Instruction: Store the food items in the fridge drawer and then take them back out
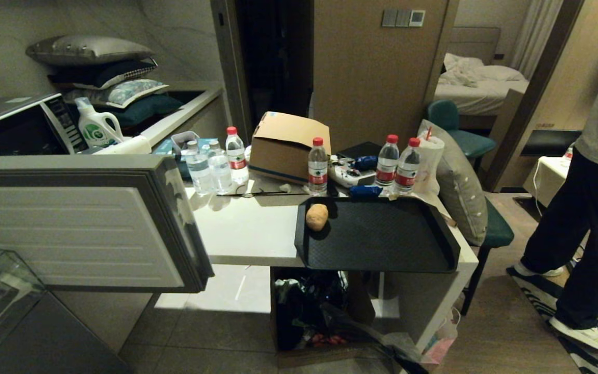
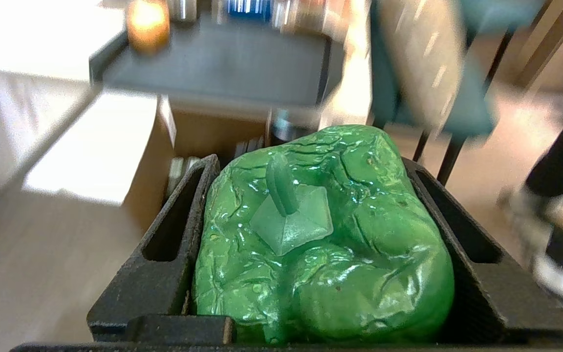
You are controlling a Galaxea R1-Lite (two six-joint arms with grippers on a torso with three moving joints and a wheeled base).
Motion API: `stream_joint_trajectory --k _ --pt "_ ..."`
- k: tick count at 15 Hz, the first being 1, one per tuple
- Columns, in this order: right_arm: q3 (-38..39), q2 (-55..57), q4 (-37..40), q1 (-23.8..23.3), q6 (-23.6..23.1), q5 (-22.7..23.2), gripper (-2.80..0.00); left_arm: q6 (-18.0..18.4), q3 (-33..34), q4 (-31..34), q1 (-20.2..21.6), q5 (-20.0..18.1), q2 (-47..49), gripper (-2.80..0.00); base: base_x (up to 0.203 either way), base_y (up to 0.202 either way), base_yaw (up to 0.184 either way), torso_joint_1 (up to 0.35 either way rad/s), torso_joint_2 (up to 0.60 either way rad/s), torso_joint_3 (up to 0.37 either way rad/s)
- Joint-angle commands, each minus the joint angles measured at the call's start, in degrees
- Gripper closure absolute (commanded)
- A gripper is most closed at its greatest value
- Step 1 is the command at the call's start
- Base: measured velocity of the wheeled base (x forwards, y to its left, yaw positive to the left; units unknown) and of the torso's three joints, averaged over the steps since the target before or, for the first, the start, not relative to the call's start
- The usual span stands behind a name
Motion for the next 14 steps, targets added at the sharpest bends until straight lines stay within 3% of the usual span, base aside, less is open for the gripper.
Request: stream_joint_trajectory --k 1,4,6,9,14 --pt "1.7 -9.9 0.1 -0.5 -0.2 -0.1 0.0 0.0 0.0 0.1 0.0 0.0 0.1 0.0 0.0 0.0 0.0 0.0 0.0 0.0" --pt "1.8 -9.8 0.5 -0.6 1.7 -1.0 0.0 0.0 0.0 0.0 0.0 0.0 0.1 0.0 0.0 0.0 0.0 0.0 0.0 0.0" --pt "1.5 -9.8 5.1 -0.6 0.4 -4.4 0.0 0.0 0.0 0.0 0.0 0.0 0.1 0.0 0.0 0.0 0.0 0.0 0.0 0.0" --pt "1.1 -9.8 5.8 -0.6 -4.4 -2.4 0.0 0.0 0.0 0.0 0.0 0.0 0.1 0.0 0.0 0.0 0.0 0.0 0.0 0.0" --pt "1.5 -9.8 5.0 -0.6 -3.9 -2.1 0.0 0.0 0.0 0.0 0.0 0.0 0.1 0.0 0.0 0.0 0.0 0.0 0.0 0.0"
